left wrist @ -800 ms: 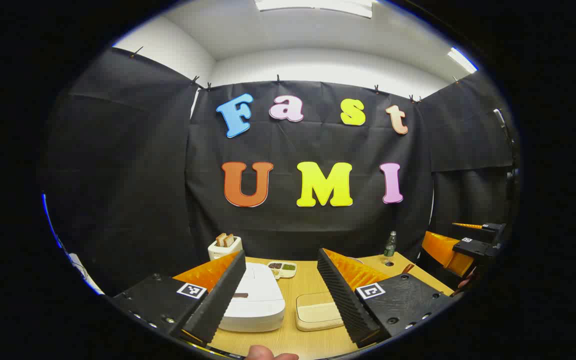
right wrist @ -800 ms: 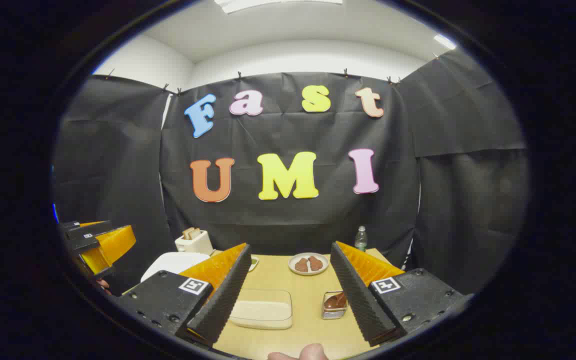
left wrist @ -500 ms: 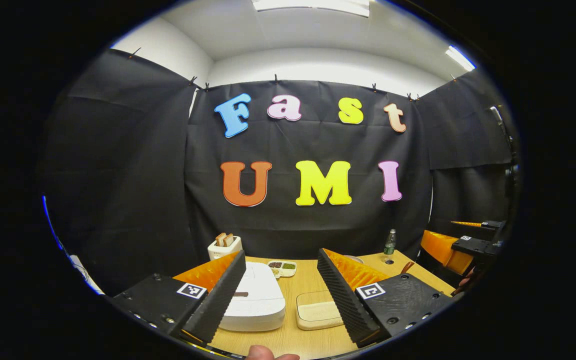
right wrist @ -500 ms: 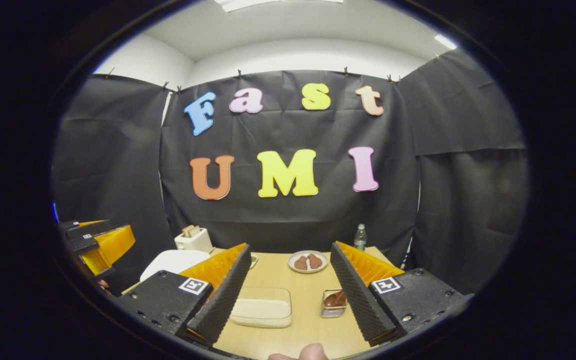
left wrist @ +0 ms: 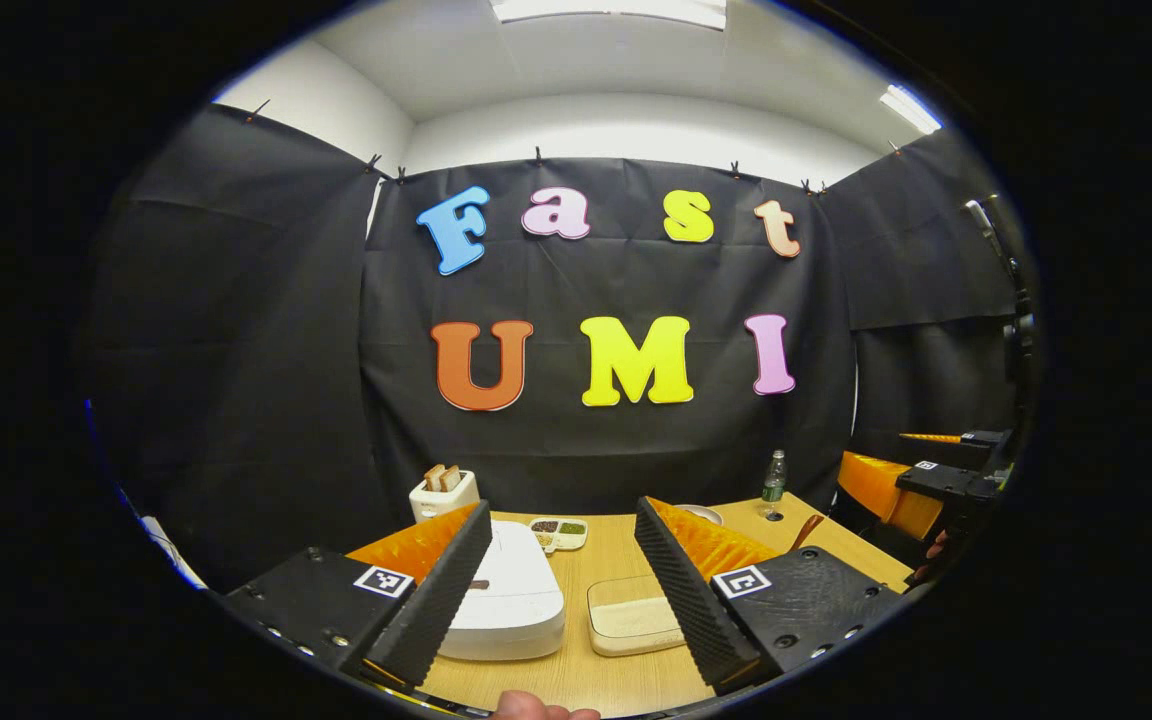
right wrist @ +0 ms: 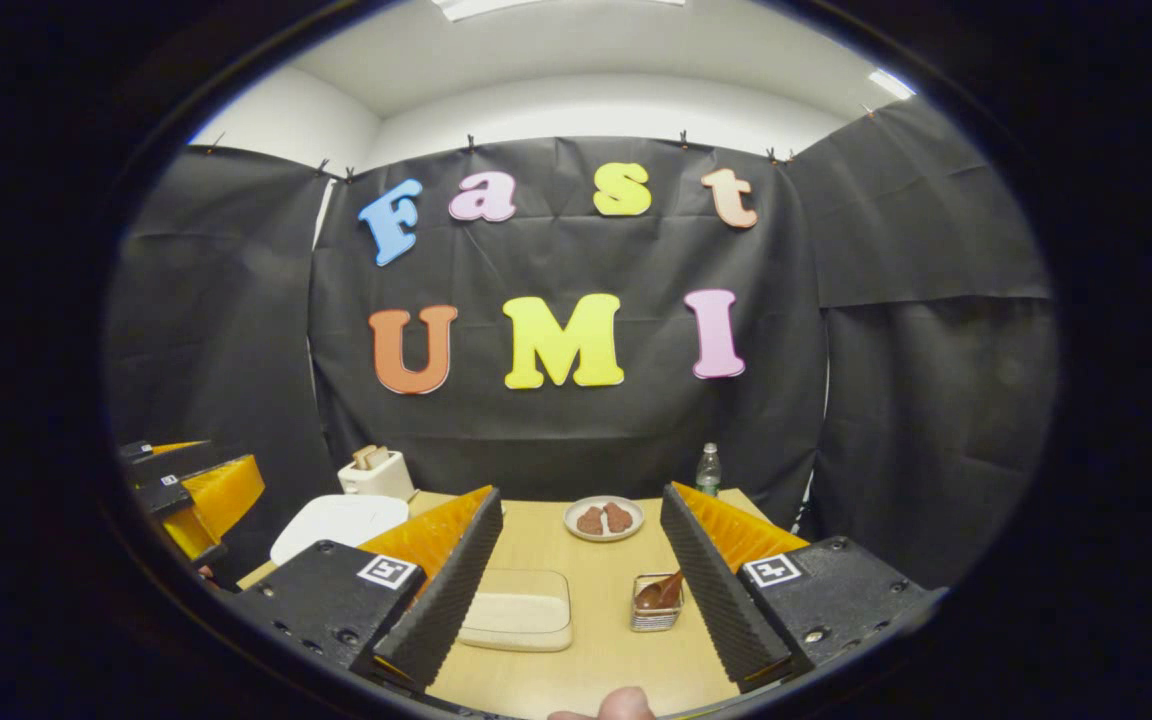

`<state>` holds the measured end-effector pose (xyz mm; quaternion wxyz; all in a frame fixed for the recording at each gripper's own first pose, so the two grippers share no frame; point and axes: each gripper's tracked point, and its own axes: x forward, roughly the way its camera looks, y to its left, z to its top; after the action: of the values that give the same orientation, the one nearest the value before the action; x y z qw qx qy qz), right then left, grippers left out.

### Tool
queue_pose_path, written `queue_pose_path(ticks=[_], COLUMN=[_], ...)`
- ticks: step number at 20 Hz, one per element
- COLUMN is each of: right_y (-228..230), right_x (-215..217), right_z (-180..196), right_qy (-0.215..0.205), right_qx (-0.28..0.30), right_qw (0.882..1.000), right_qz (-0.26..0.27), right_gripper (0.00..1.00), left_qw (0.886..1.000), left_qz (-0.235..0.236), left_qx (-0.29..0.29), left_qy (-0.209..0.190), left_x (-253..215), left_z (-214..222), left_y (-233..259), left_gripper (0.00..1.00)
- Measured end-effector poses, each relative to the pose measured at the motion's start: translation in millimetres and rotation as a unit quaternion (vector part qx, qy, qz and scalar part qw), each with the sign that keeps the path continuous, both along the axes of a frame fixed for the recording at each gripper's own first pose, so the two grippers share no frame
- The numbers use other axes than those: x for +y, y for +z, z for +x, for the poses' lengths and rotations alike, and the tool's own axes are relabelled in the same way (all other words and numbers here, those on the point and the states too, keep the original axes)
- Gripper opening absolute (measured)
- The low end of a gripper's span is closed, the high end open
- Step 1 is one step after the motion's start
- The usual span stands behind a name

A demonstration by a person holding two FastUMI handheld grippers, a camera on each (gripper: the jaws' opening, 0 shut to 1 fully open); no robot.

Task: Close the left gripper, press the button to open the rice cooker; take a wooden spoon from the chopstick holder with the right hand, scoop a spoonful of rice and pour it into the rice cooker, then put the wooden spoon back into the chopstick holder.

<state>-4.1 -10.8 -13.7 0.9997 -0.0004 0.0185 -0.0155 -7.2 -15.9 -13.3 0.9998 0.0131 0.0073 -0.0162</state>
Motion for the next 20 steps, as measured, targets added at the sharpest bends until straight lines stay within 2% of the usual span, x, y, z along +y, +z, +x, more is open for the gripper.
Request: queue_pose_path(ticks=[6, 20], right_y=[1, 6], right_x=[-9, -23], right_z=[-1, 25], right_qy=[-0.004, 0.006], right_qx=[-0.006, 0.001], right_qw=[1.0, 1.0], right_qz=[0.006, -0.005], right_gripper=[1.0, 1.0], left_qw=[1.0, 0.998], left_qz=[-0.004, -0.005], left_qx=[0.003, 0.026], left_qy=[0.004, 0.051], left_x=[0, 43], left_z=[0, 19], left_y=[-2, -22], left_gripper=[0.93, 0.94])
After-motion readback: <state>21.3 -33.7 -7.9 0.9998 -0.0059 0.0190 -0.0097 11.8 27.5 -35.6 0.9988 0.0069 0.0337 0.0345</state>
